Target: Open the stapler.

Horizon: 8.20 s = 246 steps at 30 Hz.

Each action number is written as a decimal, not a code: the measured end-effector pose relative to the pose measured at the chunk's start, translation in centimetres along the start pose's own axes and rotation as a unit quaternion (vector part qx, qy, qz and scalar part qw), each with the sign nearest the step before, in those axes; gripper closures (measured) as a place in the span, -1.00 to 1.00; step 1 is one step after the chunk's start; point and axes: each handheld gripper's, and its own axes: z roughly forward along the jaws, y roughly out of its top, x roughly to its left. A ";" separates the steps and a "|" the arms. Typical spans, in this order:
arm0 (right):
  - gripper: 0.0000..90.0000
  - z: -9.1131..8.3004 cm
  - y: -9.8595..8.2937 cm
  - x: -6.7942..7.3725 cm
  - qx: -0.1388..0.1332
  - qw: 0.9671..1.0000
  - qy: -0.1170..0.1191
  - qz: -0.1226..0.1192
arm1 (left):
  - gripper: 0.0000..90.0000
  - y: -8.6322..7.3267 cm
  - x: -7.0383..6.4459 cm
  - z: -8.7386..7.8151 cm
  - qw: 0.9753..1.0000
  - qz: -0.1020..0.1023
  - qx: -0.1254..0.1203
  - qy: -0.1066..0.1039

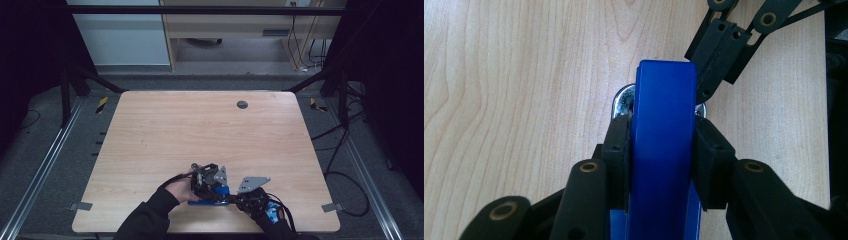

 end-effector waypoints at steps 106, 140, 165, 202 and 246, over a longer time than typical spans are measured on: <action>1.00 0.4 0.1 -0.3 -0.007 1.000 0.021 0.020 | 0.46 0.3 0.5 -0.2 1.000 0.005 0.004 -0.022; 1.00 0.5 0.3 -0.1 -0.001 1.000 0.017 0.012 | 0.44 0.1 0.5 0.0 0.999 0.013 0.037 -0.020; 1.00 0.6 0.4 -0.1 0.000 1.000 0.020 0.013 | 0.46 -0.9 0.4 -0.2 1.000 0.011 -0.013 -0.017; 1.00 0.6 0.3 0.0 -0.007 1.000 0.008 0.010 | 0.45 -1.0 0.4 -0.1 1.000 0.002 -0.018 -0.012; 1.00 0.5 0.2 -0.1 -0.008 1.000 0.012 0.008 | 0.44 -0.9 0.6 0.3 1.000 -0.003 -0.003 -0.019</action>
